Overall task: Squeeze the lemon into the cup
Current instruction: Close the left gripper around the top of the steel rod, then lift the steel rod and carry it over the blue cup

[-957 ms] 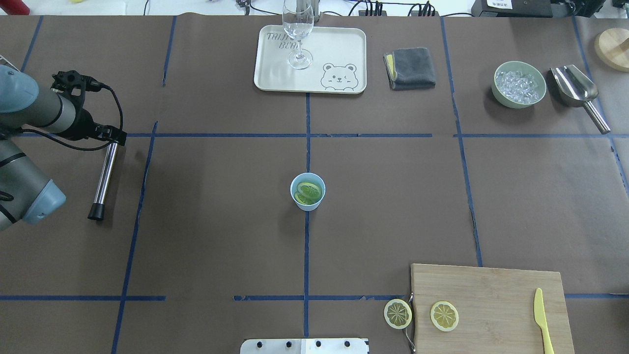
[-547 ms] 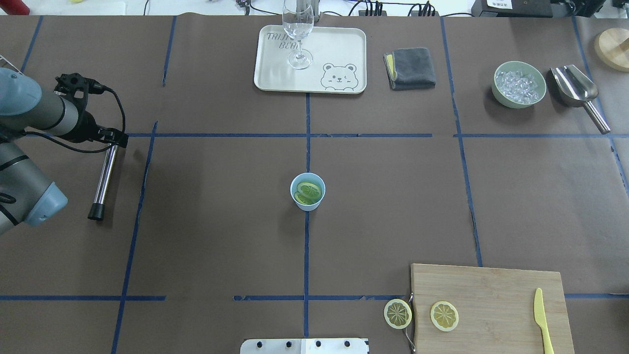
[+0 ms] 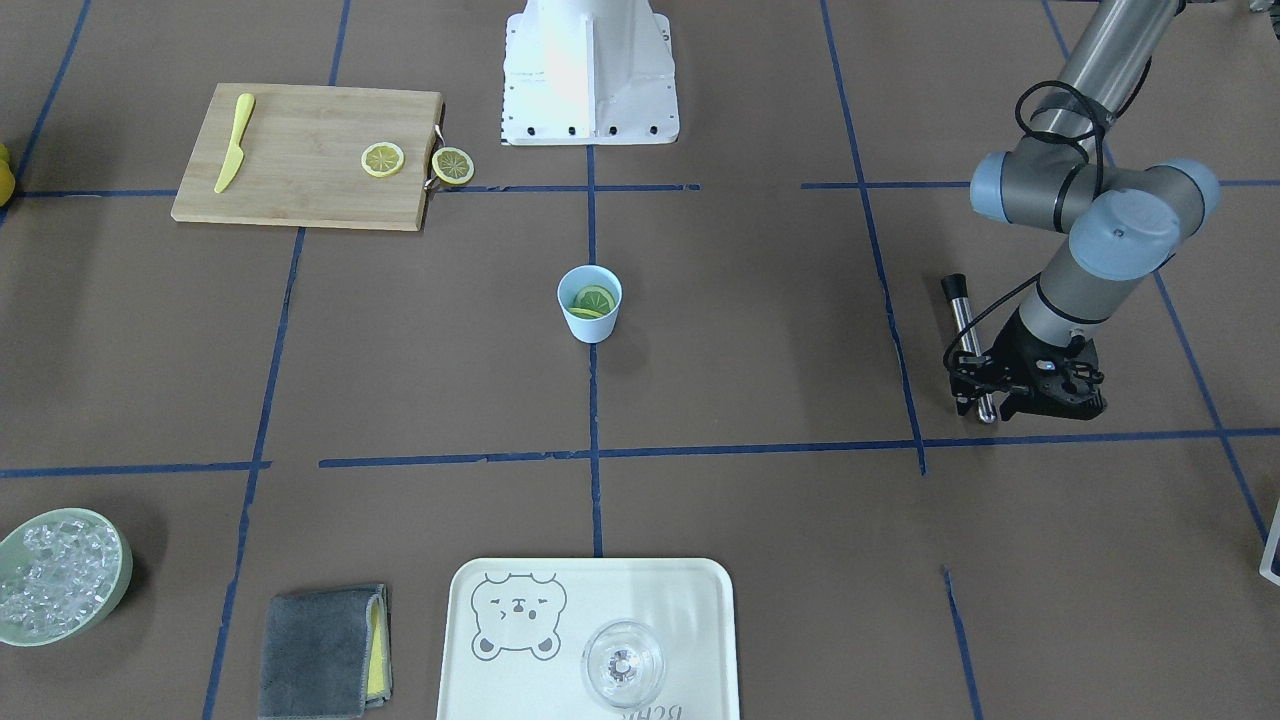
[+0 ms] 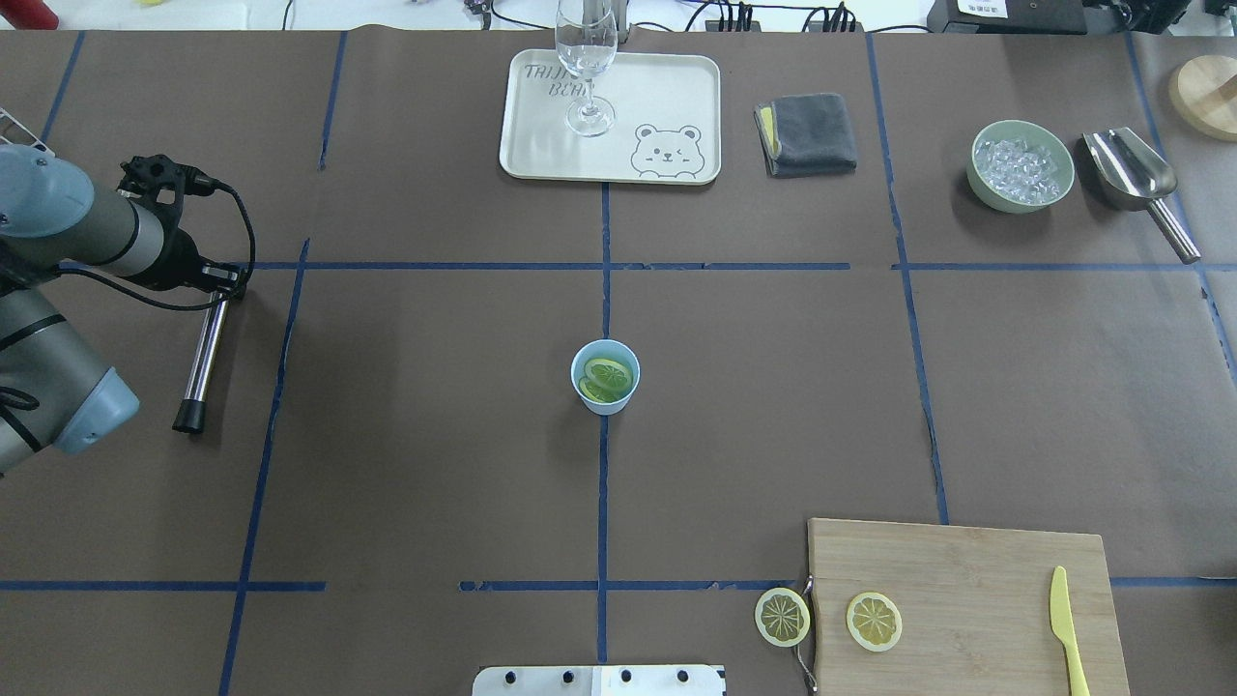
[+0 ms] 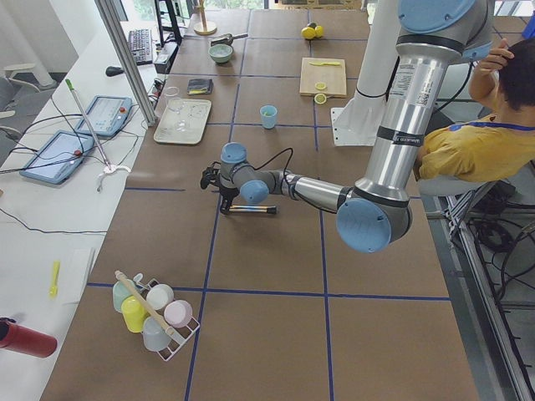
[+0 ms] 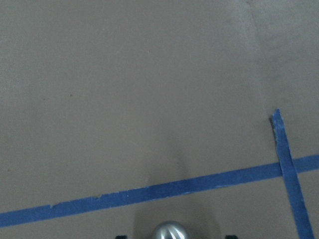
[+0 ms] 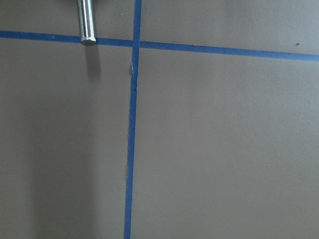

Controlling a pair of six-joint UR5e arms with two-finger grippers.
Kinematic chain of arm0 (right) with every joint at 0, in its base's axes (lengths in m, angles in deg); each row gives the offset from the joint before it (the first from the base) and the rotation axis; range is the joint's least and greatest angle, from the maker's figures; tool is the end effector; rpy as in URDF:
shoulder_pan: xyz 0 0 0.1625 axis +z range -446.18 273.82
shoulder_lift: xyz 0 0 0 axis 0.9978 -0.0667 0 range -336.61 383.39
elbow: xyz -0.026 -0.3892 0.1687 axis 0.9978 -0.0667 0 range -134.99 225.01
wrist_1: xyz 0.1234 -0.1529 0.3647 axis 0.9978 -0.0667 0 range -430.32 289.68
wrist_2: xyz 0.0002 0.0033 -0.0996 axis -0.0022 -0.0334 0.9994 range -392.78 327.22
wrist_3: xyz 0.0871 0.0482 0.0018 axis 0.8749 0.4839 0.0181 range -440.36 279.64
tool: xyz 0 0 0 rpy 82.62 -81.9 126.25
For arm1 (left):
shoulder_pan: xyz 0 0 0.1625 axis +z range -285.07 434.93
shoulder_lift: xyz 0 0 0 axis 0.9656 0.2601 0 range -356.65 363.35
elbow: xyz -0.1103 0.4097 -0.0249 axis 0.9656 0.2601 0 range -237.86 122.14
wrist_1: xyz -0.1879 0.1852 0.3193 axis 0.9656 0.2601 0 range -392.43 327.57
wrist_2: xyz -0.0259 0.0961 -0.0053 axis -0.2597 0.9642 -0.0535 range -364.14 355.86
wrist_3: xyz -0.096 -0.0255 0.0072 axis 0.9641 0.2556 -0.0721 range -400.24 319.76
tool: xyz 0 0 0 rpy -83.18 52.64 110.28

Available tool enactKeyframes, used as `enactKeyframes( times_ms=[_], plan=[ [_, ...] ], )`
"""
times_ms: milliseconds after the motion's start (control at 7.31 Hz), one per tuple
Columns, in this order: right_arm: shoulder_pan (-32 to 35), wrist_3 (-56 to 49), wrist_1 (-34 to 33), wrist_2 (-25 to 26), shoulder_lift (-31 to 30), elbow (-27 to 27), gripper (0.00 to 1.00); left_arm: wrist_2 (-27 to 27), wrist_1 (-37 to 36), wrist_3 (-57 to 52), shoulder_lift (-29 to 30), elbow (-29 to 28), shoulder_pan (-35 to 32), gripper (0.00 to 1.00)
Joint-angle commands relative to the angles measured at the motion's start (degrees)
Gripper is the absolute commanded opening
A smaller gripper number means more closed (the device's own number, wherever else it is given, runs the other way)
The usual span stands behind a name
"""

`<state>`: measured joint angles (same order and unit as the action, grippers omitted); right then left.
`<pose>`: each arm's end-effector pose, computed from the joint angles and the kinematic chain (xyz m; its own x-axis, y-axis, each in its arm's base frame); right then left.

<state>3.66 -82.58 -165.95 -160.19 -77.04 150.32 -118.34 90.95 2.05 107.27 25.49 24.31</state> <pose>0.0717 -0.4127 0.6276 0.7937 -0.0332 0.6074 0.0338 0.9994 0.0104 0.3258 -0.5424 0.5295 0.7201 0.1862 -0.6684 0.0042 0.9621 0.2726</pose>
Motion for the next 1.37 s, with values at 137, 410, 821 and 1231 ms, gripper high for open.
enactKeyframes(
  times_ms=[137,410,821,1231],
  plan=[
    [0.0,0.0,0.0,0.0,0.1,0.0,1.00,-0.1,-0.5,-0.8,-0.5,2.3,0.0,0.00],
    [0.0,0.0,0.0,0.0,0.1,0.0,1.00,0.8,-0.6,-4.7,-0.6,5.3,-0.1,0.00],
    [0.3,-0.1,0.0,0.0,0.1,0.1,1.00,5.4,1.2,-7.0,5.8,8.7,0.2,0.00],
    [1.0,0.2,0.0,0.0,0.1,1.0,1.00,11.8,11.8,-17.1,6.3,11.3,0.3,0.00]
  ],
)
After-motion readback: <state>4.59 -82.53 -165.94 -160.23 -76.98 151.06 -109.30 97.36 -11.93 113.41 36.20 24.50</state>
